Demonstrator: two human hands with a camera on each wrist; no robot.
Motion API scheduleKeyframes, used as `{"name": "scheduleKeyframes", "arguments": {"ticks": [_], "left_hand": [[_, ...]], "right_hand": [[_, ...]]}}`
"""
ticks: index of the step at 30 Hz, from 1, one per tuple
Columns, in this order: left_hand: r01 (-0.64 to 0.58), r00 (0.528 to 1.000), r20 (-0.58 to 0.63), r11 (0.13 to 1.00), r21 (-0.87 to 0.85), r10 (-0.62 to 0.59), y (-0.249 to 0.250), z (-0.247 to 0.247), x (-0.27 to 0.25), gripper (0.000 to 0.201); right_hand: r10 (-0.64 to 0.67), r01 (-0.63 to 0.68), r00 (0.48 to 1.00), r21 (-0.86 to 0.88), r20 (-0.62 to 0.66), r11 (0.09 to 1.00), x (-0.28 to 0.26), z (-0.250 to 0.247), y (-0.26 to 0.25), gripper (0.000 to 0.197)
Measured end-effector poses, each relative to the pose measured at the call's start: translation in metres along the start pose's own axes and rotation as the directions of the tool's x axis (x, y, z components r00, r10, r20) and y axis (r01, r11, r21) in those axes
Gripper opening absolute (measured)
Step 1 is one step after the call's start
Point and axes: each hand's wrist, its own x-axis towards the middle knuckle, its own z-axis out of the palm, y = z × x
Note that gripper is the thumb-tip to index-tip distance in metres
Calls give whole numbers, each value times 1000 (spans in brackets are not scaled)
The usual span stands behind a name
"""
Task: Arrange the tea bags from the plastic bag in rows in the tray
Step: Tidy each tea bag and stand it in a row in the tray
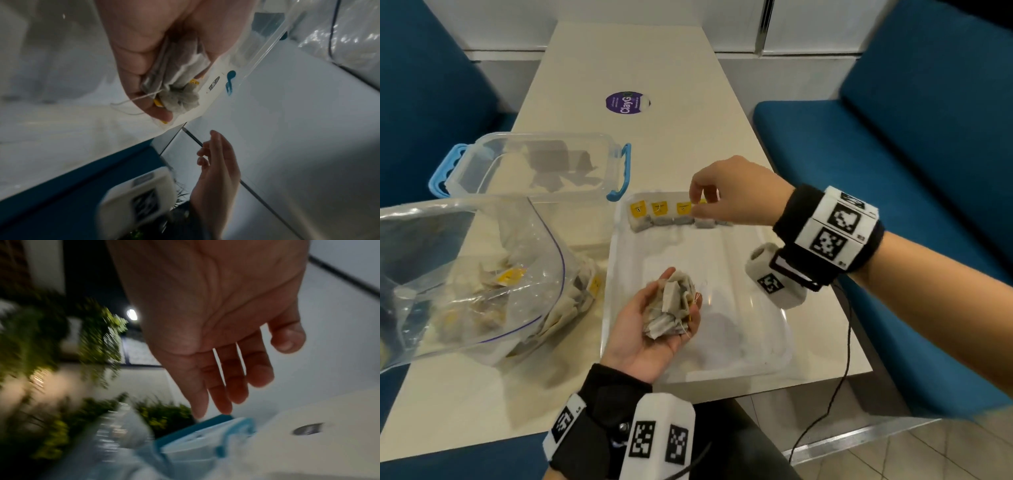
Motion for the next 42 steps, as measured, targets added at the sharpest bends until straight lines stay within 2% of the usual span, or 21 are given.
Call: {"name": "scheduleKeyframes", "arguments": {"ticks": [5, 9, 13, 15, 18, 20, 23, 25, 27, 34, 38, 42], "left_hand": [[-32, 999, 22, 999, -34, 33, 5, 6, -7, 31], [-78, 997, 18, 997, -15, 78, 6, 8, -15, 29], [-116, 993, -19, 993, 9, 116, 8, 7, -20, 31], [-132, 990, -37, 991, 27, 133, 9, 7, -22, 29], [-147, 987, -53, 988, 49, 149, 8, 9, -22, 29], [-160, 984, -68, 985, 61, 164, 8, 9, -21, 28], [-164, 982, -88, 984, 69, 169, 7, 8, -20, 26], [-166, 981, -87, 984, 72, 172, 7, 6, -19, 26], [-168, 981, -87, 983, 74, 174, 8, 5, -19, 24], [-161, 984, -69, 987, 27, 162, 11, 1, -19, 24], [-152, 987, -57, 988, 13, 152, 14, -1, -20, 26], [-141, 989, -49, 990, 5, 141, 17, 0, -20, 28]], "right_hand": [[-261, 249, 960, 116, 102, 961, -38, 14, -44, 25], [-299, 291, 945, 79, 132, 953, -43, 35, -57, 25], [-317, 304, 942, 120, 113, 945, -44, 39, -62, 26], [-332, 324, 938, 83, 98, 942, -43, 39, -64, 31], [-298, 299, 950, 7, 95, 954, -40, 41, -67, 32], [-283, 279, 953, 48, 109, 959, -39, 41, -68, 25], [-248, 224, 946, 128, 211, 966, -38, 38, -72, 29], [-211, 187, 932, 105, 295, 977, -39, 37, -74, 35], [-194, 179, 926, 77, 325, 981, -39, 37, -76, 34], [-235, 212, 950, 131, 206, 969, -38, 38, -77, 25], [-253, 219, 937, 159, 242, 963, -36, 40, -75, 39], [-233, 190, 960, 250, 157, 949, -36, 41, -74, 33]]}}
